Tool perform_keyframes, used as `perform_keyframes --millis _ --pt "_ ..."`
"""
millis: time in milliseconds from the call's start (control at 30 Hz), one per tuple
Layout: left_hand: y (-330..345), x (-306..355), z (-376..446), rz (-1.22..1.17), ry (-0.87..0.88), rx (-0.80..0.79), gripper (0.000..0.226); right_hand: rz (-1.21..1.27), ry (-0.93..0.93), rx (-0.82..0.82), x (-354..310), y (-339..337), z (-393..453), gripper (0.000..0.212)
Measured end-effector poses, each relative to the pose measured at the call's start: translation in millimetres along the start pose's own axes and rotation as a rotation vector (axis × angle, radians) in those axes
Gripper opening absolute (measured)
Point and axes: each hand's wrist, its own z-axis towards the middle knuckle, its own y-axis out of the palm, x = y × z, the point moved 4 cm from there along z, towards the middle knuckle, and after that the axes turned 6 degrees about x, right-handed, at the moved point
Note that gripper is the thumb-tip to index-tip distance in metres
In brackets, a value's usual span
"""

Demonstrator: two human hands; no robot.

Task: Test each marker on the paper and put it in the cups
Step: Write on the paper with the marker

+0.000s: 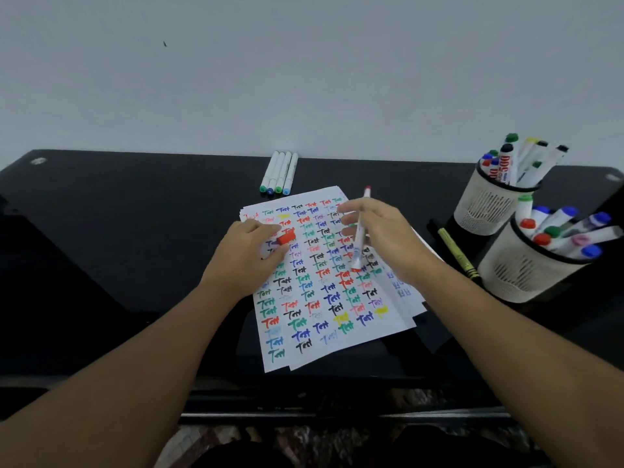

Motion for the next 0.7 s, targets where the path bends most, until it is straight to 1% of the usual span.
perform_keyframes --millis 67,167,233,267,300,367,433,500,633,700 --pt "-2.1 0.0 0.0 -0.047 -0.067 -0.055 0.064 0.132 0.040 -0.014 7.9 -8.9 -10.2 0.036" --pt "-10.0 5.1 -2.8 -0.159 -0.137 -0.174 0.077 0.125 0.014 0.027 21.9 -21.4 -28.1 0.031" --pt "-15.8 10.0 -9.4 -0.146 -0.153 -0.273 0.084 0.134 -0.009 0.079 30.1 -28.2 -38.2 0.020" --pt "-17.2 12.6 -15.4 -0.102 -0.136 -0.318 0.085 0.139 -0.034 0.097 32.9 -31.9 -43.4 0.010" --pt "-17.6 15.3 -22.6 -0.045 -0.099 -0.352 0.085 0.152 -0.064 0.102 34.0 -34.3 -48.5 0.005" --pt "-14.4 20.6 -39.3 0.056 -0.027 -0.409 0.088 0.141 -0.096 0.097 37.5 -35.4 -58.5 0.022" --pt "-7.8 21.2 -52.3 0.125 -0.027 -0.455 0.090 0.058 -0.103 0.131 40.8 -35.3 -66.8 0.030" --pt "-3.0 21.6 -56.9 0.158 -0.067 -0.466 0.089 0.009 -0.104 0.189 46.6 -37.9 -71.2 0.026" --pt "-1.5 28.6 -58.7 0.204 -0.081 -0.426 0.084 -0.064 -0.116 0.258 52.3 -48.1 -78.5 0.006" --pt "-1.8 29.7 -59.5 0.215 -0.075 -0.397 0.084 -0.076 -0.116 0.274 53.9 -52.2 -82.3 0.003"
